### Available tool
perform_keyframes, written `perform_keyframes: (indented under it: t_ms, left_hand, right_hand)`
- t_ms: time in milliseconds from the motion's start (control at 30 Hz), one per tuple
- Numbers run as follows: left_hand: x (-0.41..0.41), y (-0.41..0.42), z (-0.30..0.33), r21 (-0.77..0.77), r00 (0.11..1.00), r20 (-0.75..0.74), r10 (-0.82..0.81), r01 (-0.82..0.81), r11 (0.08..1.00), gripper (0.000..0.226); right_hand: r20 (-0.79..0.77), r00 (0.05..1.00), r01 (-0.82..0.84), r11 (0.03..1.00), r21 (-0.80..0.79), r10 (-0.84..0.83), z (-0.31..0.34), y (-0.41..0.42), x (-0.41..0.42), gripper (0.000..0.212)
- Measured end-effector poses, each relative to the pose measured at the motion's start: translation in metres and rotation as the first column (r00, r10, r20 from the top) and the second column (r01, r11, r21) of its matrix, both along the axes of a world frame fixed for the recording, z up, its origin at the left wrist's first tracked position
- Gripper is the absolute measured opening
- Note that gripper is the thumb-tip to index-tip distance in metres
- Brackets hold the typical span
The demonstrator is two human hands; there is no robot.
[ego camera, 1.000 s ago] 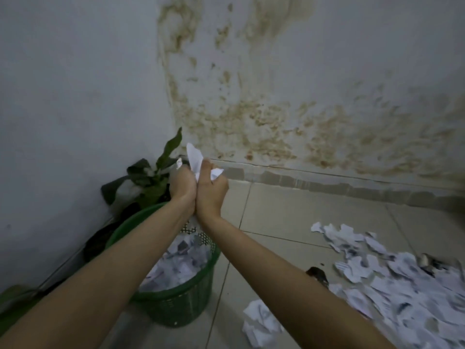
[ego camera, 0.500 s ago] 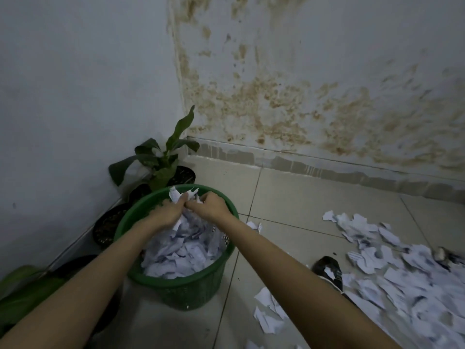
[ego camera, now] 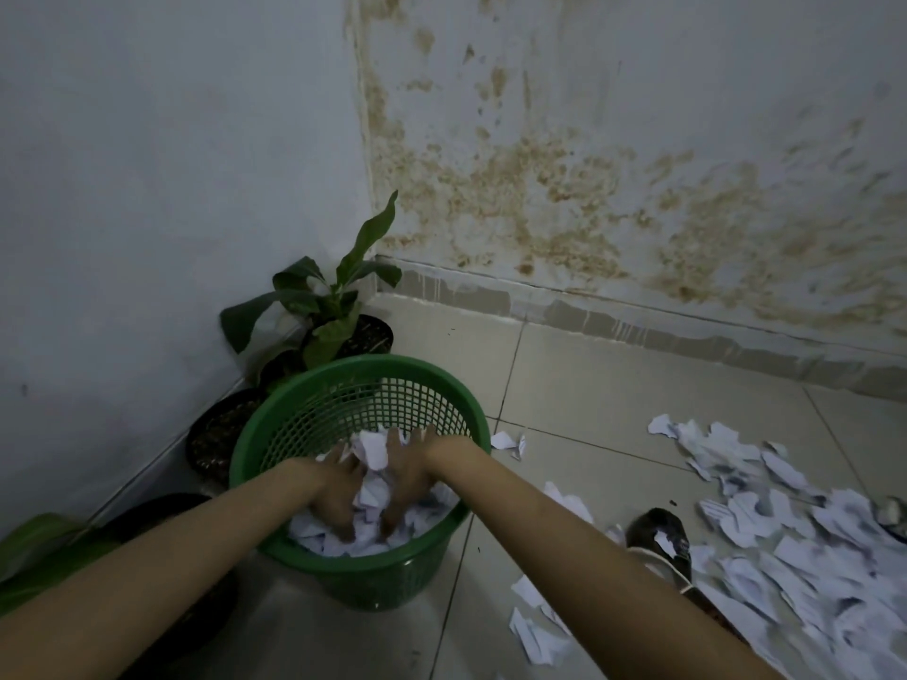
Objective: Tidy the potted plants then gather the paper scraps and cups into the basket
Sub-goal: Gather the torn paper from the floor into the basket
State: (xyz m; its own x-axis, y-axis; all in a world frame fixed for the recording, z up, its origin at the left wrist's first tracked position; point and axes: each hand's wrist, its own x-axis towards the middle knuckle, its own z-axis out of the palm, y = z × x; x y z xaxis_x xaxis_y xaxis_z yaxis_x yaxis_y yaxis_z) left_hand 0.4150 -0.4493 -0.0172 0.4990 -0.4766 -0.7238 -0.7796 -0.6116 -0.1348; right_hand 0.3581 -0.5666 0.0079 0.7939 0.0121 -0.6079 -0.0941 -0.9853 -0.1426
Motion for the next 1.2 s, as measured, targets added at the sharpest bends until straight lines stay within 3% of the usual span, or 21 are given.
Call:
perform_keyframes:
  t_ms: [167,333,533,633,733,833,900,1033,1200]
  left_hand:
    - [0.008,-0.011,0.015,-0.001,0.995,-0.067,0.08,-0.08,0.997,0.1]
    - [0.02,-0.002,0.017,0.036,0.979,-0.068,0.191,-0.189,0.981,0.121]
    - [-0.001,-0.002,0.012,0.045,0.981,-0.071,0.178,-0.176,0.983,0.111]
    - [-0.001,-0.014,0.046,-0.013,0.983,-0.083,0.166,-0.168,0.986,0.094]
    - [-0.012,-0.033,0.081,-0.094,0.982,-0.048,0.183,-0.186,0.978,0.084]
    - [-0.031,-0.063,0.106,-0.213,0.987,0.1,0.126,-0.103,0.972,0.074]
    - [-0.046,-0.09,0.116,-0.26,0.992,0.096,0.084,-0.057,0.964,0.068]
    - [-0.083,-0.149,0.119,-0.293,0.993,0.118,0.027,0.009,0.956,0.093]
    - [-0.143,-0.225,0.104,-0.245,0.986,0.091,-0.138,0.156,0.957,0.086]
  right_hand:
    - [0.057,0.998,-0.004,1.0,-0.012,0.005,0.005,0.008,0.01,0.126]
    - [-0.007,0.998,-0.061,0.994,-0.095,0.06,-0.028,0.02,-0.009,0.101]
    - [-0.014,0.997,0.075,0.997,0.005,-0.075,0.001,0.006,-0.003,0.075]
    - [0.018,1.0,-0.013,0.999,0.048,0.012,0.04,0.001,-0.011,0.079]
    - [0.046,0.998,-0.037,0.996,0.085,0.033,0.074,-0.01,-0.029,0.069]
    - [0.149,0.988,0.018,0.993,0.114,-0.035,0.1,-0.033,-0.053,0.062]
    - [0.166,0.983,0.061,0.994,0.088,-0.075,0.117,-0.056,-0.072,0.064]
    - [0.175,0.959,0.235,0.971,-0.039,-0.224,0.129,-0.114,-0.118,0.082]
    - [0.094,0.882,0.469,0.879,-0.081,-0.462,0.103,-0.189,-0.2,0.084]
